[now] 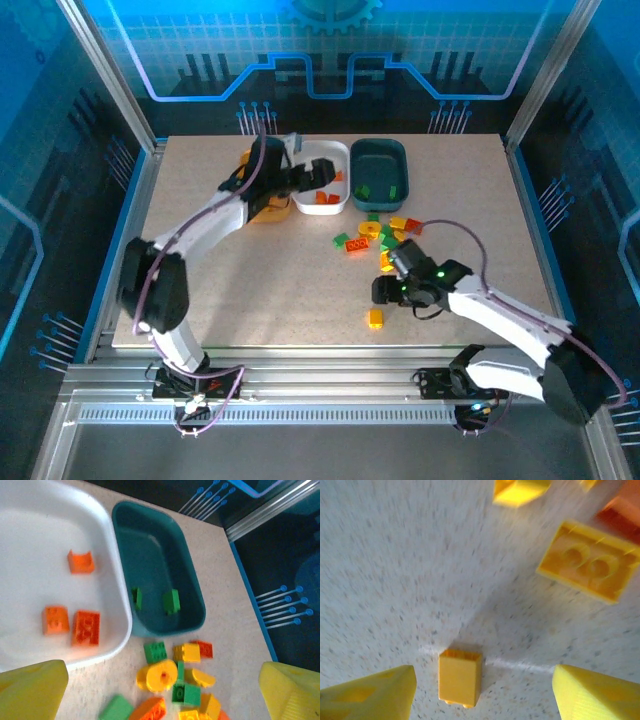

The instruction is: Sort the legos into containers by color

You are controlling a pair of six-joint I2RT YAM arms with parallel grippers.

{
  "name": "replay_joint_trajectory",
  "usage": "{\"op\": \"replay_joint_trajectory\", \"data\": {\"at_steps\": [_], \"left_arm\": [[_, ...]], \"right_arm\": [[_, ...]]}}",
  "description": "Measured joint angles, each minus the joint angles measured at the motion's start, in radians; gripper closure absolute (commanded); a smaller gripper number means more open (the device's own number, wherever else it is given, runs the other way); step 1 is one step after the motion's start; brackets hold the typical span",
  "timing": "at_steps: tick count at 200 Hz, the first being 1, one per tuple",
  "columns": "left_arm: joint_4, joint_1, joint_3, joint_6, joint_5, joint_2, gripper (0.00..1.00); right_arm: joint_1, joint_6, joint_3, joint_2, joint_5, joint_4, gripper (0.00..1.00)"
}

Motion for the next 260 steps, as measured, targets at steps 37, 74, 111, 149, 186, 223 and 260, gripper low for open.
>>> {"op": "replay_joint_trajectory", "data": {"at_steps": [37,74,111,149,186,223,260], "left_arm": [[0.14,0.0,-0.38,-0.1,-0.02,-0.091,0.01],[0.148,0.0,-0.504,-0.143,-0.036,-0.151,0.01],[0.166,0.01,-0.503,-0.15,-0.055,-0.208,0.01],[0.161,0.079,-0.503,-0.154,-0.092,-0.316,0.01],[0.133,0.107,-0.503,-0.173,-0.129,-0.385,0.01],[0.029,0.169,-0.51,-0.233,-0.179,-0.428,0.01],[-0.045,0.297,-0.58,-0.315,-0.156,-0.441,0.01]], "right_arm": [[0.124,0.021,0.074,0.235,0.003,-0.003,0.3],[0.141,0.053,0.137,0.377,0.019,-0.004,0.63],[0.166,0.057,0.208,0.369,0.08,-0.062,0.79],[0.156,0.027,0.305,0.287,0.15,-0.098,0.8],[0.047,-0.055,0.425,0.27,0.178,-0.108,0.8],[-0.036,-0.139,0.579,0.319,0.167,-0.077,0.8],[-0.034,-0.219,0.809,0.581,0.044,0.051,0.81]]}}
